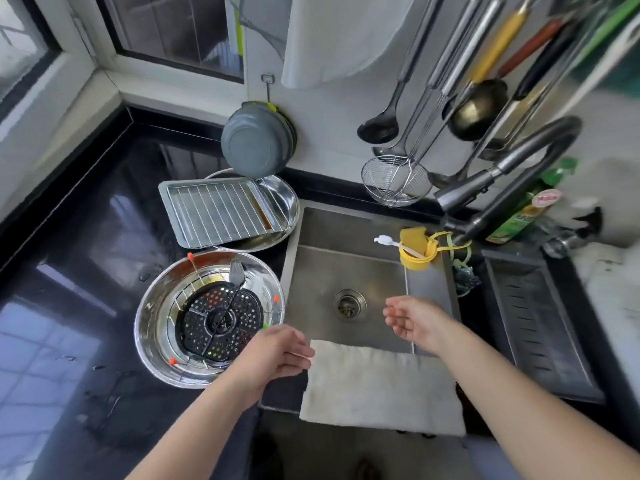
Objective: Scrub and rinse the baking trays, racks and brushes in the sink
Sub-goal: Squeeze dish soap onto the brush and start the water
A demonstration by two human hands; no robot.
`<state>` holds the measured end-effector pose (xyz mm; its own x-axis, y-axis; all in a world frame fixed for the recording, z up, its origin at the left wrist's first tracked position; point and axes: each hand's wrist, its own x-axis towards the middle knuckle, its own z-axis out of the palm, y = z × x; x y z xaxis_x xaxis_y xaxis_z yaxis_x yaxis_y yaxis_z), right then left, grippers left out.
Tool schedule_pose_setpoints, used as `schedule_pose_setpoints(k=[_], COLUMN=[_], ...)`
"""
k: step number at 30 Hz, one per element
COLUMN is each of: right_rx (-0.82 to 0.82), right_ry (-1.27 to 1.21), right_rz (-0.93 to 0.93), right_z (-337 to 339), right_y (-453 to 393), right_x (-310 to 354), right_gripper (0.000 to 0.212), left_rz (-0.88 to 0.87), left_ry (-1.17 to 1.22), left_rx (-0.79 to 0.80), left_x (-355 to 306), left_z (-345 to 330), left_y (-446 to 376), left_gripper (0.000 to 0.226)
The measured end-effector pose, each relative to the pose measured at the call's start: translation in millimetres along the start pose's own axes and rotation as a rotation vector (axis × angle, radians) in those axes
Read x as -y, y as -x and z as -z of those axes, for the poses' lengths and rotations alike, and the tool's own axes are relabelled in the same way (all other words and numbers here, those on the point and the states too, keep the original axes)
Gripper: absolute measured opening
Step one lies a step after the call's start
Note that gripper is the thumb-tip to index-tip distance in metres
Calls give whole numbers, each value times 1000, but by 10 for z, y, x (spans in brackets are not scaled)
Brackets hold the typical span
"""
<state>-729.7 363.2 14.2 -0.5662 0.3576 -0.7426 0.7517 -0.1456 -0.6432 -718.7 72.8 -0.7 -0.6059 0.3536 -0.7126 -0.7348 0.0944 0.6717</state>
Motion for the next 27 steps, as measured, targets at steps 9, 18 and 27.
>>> schedule_pose_setpoints(k=[9,18,27], right_rx=[-116,-86,22], right_ry=[-11,211,168], right_rz=[84,157,271], right_z=[1230,2199,2757], right_y=[68,-631,-1481], right_x=[-124,-82,399], right_gripper=[11,19,21], left_rz=[-61,-19,29], left_ry=[-283,-286,151], left_rx=[-57,-267,-433], left_x=[-223,-229,-757], left_z=[-982,-2011,-2901], left_y=[-433,-855,-2347], left_gripper=[18,11,17])
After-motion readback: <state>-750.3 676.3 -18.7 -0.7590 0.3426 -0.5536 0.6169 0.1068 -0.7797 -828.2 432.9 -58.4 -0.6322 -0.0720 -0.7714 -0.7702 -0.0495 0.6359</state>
